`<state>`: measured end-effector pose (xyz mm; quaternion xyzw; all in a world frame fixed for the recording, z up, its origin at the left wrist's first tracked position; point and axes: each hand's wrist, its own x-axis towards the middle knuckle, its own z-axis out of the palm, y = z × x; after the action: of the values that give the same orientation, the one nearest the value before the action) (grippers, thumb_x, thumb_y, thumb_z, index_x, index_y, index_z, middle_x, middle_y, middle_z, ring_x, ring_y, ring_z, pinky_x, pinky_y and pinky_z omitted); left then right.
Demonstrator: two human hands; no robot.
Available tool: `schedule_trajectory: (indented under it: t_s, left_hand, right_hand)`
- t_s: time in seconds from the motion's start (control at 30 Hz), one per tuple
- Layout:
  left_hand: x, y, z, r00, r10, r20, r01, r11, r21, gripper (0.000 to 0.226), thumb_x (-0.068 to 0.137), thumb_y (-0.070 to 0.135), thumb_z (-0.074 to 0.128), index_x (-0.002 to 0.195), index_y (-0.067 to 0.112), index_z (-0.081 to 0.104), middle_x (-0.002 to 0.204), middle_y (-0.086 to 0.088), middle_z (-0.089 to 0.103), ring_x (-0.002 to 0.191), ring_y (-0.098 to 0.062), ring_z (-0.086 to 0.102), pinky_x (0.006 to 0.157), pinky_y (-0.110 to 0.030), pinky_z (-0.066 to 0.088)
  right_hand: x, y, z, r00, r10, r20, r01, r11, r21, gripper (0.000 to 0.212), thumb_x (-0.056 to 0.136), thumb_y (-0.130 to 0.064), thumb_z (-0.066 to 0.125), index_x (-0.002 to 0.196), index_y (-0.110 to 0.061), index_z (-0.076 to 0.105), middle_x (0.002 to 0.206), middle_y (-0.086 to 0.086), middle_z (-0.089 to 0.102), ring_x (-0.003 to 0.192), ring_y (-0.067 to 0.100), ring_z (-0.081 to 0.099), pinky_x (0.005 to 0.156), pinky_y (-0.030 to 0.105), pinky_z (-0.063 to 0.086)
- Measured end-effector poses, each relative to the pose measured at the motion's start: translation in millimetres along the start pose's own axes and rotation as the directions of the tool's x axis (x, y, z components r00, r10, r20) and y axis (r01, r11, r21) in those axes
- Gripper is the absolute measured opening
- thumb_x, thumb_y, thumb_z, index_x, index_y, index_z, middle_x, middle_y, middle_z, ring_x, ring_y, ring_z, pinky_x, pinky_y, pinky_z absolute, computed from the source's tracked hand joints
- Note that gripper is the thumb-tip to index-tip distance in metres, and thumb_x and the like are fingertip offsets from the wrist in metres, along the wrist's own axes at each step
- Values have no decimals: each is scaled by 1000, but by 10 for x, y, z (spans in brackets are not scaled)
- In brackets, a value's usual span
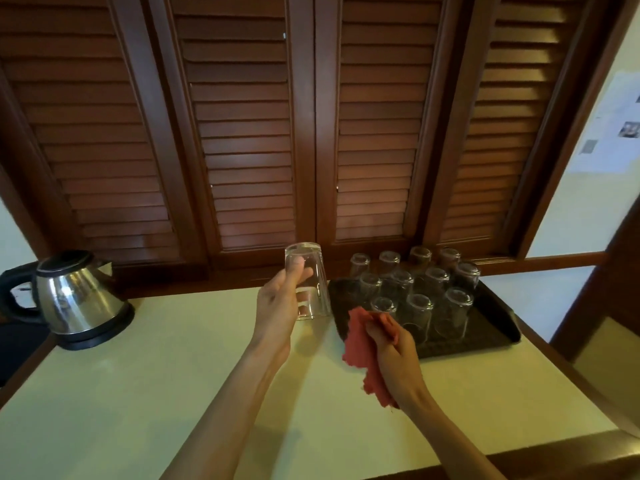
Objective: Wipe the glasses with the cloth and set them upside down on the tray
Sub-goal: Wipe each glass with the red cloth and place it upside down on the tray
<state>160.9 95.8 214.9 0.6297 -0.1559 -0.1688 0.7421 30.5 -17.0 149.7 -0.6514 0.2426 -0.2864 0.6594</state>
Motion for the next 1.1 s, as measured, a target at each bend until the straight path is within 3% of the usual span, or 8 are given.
schedule_trajectory:
  t_s: [0.07,0.2,0.3,0.4,0.47,0.53,0.73,1.1]
  left_hand:
    - [-4,-108,293,999,-38,29,38,999,4,28,99,55,59,112,34,73,114,12,76,105,-16,71,90,-37,55]
    - [0,-317,957,991,-75,111,76,997,-9,22,97,39,69,111,23,75,106,4,79,85,-12,73,75,-32,62]
    - [25,-471,1484,980,-96,177,87,994,58,27,95,28,74,119,16,71,110,-2,76,91,-12,74,78,-35,65]
    - [81,-574,1988,970,-88,228,62,991,122,36,92,24,77,126,18,64,121,-5,72,101,-16,74,84,-39,65]
    - [131,-600,2305,966,-38,257,-12,981,192,49,92,23,78,137,25,57,120,1,71,99,-12,75,86,-38,65]
    - [219,-618,2609,952,40,304,-126,955,269,52,91,23,81,138,24,59,119,6,69,98,-11,75,89,-35,63]
    - [571,-782,3377,902,118,416,-314,840,443,59,80,20,89,131,15,60,114,9,65,104,-13,69,94,-27,56]
    - [744,-1356,3813,854,-65,516,-404,543,736,66,81,23,88,136,9,54,137,-11,55,124,-25,55,90,-29,46]
  right_hand:
    - [81,158,-458,995,-33,-93,24,995,-95,13,103,-17,55,98,-20,66,87,12,73,68,26,67,53,27,54]
    - [344,523,-1337,964,-154,-219,56,917,-395,9,92,-24,72,85,-23,66,71,0,70,65,18,69,64,40,61]
    - [585,714,-1896,932,-237,-275,31,807,-590,23,88,-19,77,80,-30,59,72,-10,64,67,9,62,62,26,53]
    - [804,907,-2369,954,-216,-207,-22,640,-768,17,89,-31,75,99,-31,62,95,-13,66,84,9,63,74,26,52]
    - [902,1080,-2606,982,-175,-72,9,428,-904,36,90,-40,70,124,-31,61,117,-9,59,98,12,61,85,30,53]
    - [935,1151,-2721,992,-128,3,46,335,-941,41,92,-43,66,130,-32,60,128,-6,52,102,13,59,90,28,52]
    - [999,1203,-2858,991,-128,28,75,380,-922,39,92,-45,65,127,-29,62,135,-8,55,118,16,57,102,32,47]
    - [1024,1313,-2933,989,-150,12,77,432,-898,39,94,-38,68,131,-33,61,135,-10,56,124,13,51,111,30,37]
